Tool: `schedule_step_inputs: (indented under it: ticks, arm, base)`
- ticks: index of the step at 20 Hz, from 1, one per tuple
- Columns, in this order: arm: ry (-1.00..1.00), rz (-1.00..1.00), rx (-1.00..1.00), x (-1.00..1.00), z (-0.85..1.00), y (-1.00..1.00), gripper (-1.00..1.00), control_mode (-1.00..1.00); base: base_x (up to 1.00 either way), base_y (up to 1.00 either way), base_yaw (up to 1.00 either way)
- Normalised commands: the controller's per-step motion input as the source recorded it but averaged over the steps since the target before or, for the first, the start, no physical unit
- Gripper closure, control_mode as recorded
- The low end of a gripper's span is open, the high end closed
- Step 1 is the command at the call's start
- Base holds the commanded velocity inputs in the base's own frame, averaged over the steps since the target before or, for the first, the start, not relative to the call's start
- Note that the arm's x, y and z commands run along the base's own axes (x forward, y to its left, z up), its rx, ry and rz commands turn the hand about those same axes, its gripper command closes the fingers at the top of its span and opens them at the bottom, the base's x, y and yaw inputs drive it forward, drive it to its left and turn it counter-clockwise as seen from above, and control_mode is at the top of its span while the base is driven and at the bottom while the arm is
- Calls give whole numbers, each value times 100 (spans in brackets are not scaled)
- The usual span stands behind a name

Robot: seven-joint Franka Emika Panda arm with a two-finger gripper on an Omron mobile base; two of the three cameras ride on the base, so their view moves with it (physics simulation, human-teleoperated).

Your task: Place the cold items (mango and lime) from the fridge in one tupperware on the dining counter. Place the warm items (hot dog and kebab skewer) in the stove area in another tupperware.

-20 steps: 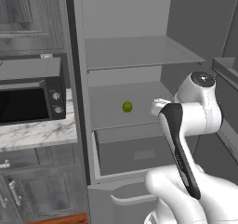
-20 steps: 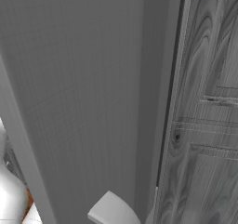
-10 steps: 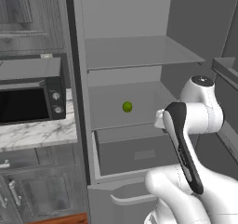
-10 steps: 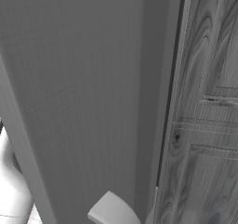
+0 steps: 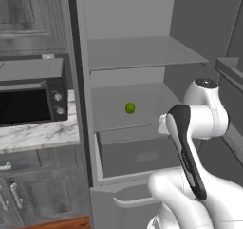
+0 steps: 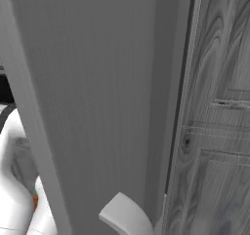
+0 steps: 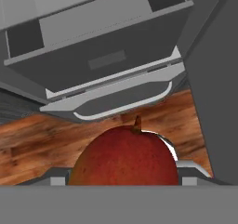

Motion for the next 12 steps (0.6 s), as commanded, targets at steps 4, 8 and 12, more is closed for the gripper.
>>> schedule_step_inputs:
  ticks: [4,8,12]
  arm:
    - [0,0,0,0,0,0,100,100]
    - [0,0,0,0,0,0,100,100]
    - [0,0,0,0,0,0,100,100]
  base:
    - [-56,45,-1]
    - [-54,51,-3]
    - [-29,74,-16]
